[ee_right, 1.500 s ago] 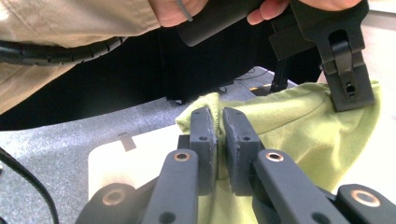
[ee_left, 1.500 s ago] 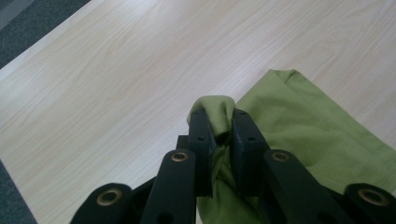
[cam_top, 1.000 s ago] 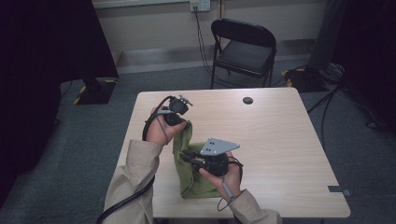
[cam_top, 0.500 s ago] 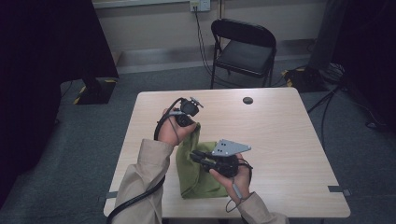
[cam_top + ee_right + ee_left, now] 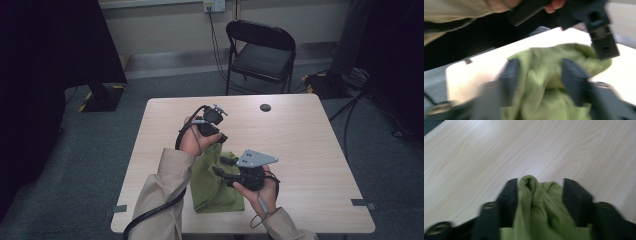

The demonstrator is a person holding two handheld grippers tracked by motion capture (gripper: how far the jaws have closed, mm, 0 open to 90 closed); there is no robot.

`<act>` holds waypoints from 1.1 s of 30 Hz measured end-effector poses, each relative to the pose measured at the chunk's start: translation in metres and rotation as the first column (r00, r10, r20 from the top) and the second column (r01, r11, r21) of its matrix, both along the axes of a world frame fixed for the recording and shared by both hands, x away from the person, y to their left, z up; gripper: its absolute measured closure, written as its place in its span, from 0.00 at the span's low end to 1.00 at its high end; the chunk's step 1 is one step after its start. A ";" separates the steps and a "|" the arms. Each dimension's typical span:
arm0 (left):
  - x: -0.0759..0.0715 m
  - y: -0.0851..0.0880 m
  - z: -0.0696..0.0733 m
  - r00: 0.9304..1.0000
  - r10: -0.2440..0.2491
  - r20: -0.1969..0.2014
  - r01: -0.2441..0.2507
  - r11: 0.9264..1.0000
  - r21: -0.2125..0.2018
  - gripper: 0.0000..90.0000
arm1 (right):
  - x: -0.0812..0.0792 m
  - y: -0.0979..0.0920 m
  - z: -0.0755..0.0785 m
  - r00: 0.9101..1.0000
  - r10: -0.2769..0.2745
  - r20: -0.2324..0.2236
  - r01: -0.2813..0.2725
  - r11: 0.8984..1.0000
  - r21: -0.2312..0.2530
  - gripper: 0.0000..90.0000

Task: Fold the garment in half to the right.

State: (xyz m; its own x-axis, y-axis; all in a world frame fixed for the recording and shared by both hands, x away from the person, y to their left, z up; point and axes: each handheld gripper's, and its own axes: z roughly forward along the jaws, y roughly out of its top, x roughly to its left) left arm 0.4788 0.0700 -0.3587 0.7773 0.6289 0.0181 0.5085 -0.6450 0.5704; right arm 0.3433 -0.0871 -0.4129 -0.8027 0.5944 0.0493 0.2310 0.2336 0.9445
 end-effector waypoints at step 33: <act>-0.049 0.096 -0.040 0.993 -0.055 0.102 0.080 0.964 -0.254 0.04 | 0.032 -0.080 -0.029 0.999 -0.021 -0.046 0.012 0.982 -0.189 0.01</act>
State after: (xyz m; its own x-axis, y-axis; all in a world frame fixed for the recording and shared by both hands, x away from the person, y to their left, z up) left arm 0.4299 0.1659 -0.3986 0.8208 0.5678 -0.0627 0.4052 -0.5014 0.7645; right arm 0.3755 -0.1668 -0.4414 -0.7920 0.6099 -0.0270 0.2802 0.4023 0.8716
